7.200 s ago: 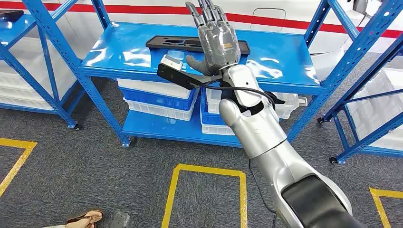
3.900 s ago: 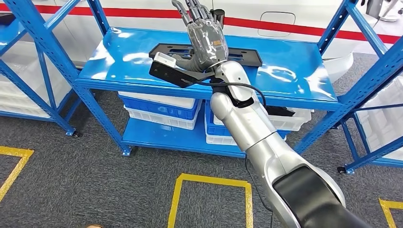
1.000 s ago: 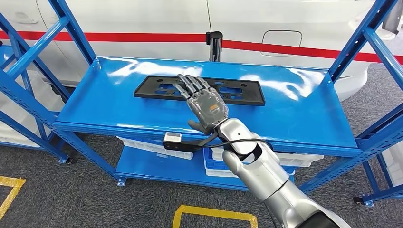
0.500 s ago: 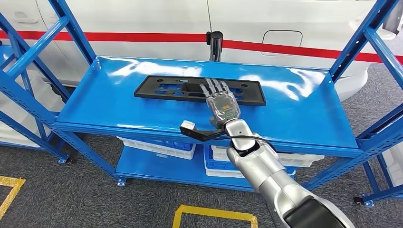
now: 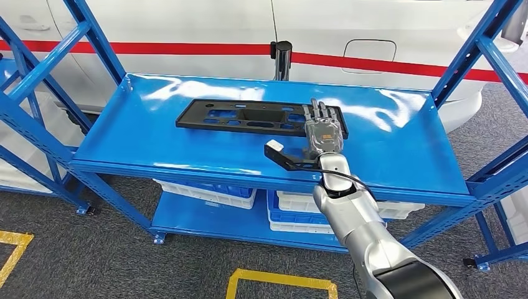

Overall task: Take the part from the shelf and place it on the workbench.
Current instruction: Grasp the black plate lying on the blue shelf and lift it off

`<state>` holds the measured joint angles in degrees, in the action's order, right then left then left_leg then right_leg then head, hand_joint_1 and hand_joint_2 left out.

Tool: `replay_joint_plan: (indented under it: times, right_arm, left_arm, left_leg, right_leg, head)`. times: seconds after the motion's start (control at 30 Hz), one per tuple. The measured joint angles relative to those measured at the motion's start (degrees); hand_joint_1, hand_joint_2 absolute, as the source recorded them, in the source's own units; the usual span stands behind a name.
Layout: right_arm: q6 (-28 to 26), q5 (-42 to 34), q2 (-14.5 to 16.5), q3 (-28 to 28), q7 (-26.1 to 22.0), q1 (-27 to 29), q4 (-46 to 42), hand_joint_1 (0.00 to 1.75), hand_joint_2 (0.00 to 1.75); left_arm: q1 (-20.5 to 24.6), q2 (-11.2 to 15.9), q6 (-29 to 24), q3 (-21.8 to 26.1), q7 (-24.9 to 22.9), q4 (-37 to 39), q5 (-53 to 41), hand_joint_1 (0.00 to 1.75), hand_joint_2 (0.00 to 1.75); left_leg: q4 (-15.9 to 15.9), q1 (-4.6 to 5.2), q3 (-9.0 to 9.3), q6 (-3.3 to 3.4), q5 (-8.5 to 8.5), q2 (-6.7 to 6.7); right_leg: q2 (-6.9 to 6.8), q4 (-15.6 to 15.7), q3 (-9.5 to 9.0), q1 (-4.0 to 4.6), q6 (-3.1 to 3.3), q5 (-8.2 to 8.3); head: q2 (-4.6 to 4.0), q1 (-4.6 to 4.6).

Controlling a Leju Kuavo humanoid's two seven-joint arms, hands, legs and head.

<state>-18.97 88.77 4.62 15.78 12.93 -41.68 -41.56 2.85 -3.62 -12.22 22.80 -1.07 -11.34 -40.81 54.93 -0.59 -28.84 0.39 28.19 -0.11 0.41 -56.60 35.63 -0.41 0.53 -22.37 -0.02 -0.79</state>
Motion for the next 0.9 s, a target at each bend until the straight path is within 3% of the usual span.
replay_joint_plan:
  times: [0.1,0.33,0.9]
  right_arm:
    - [0.22,-0.10,0.24,-1.70,-1.34,1.02,-1.26,1.74,1.75]
    - [1.78,-0.02,1.72,-3.21,-4.72,3.60,-6.78,1.75,1.75]
    - [4.69,1.13,2.04,-3.83,-6.94,9.30,-18.58,1.75,1.75]
  left_arm:
    - [0.03,-0.04,0.18,0.51,0.08,0.00,-0.16,0.00,0.00]
    - [0.11,-0.34,0.18,1.03,1.45,-0.03,-1.32,0.00,0.00]
    - [0.23,-0.72,-0.99,3.56,2.30,-0.28,-3.67,0.00,0.00]
  left_leg:
    - [0.00,0.00,0.00,0.00,0.00,0.01]
    - [0.00,0.00,0.02,-0.01,0.00,0.00]
    - [0.00,0.01,0.00,0.03,0.03,0.01]
  right_leg:
    - [0.01,0.00,0.00,0.00,0.00,0.00]
    - [0.01,0.00,0.00,0.01,0.00,0.00]
    - [0.00,0.00,0.00,0.00,-0.01,-0.01]
  head:
    - [0.00,0.00]
    - [0.00,0.01]
    - [0.00,0.01]
